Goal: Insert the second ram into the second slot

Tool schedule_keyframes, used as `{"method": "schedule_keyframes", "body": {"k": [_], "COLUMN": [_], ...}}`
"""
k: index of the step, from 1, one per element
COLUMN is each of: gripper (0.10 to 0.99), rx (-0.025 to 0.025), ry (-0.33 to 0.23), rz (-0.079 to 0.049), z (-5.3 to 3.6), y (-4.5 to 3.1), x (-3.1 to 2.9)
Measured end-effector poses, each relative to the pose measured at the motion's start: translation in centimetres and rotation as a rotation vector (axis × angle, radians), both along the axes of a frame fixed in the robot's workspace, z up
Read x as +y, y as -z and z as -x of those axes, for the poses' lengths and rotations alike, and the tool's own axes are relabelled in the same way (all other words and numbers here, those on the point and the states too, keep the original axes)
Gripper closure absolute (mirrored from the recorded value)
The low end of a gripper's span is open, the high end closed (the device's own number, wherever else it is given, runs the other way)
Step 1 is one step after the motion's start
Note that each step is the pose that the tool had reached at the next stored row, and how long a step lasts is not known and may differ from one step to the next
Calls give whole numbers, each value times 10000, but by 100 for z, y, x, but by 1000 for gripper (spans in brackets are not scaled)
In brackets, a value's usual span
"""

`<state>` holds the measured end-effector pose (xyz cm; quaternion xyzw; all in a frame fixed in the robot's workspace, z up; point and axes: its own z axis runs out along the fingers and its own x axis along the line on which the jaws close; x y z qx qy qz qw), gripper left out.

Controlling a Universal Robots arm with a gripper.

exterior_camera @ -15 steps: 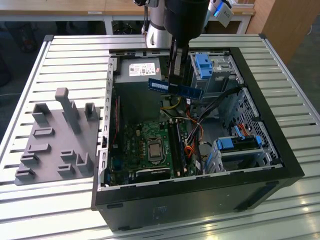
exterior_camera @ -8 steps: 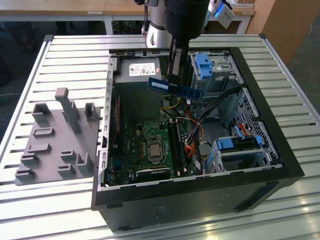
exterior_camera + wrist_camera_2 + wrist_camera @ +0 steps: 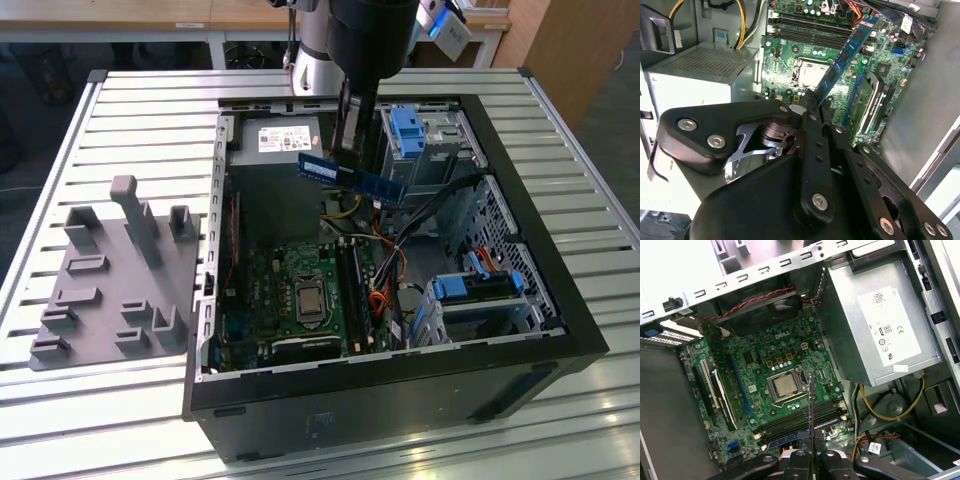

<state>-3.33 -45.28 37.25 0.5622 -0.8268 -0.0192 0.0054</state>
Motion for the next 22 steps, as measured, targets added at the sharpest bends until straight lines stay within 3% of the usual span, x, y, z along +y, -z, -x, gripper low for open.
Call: {"method": "schedule_keyframes", "body": {"k": [22], "gripper": [949], "rx": [0], "ry": [2000], "rz": [9], "z": [0], "y": [8], "x": [0]}}
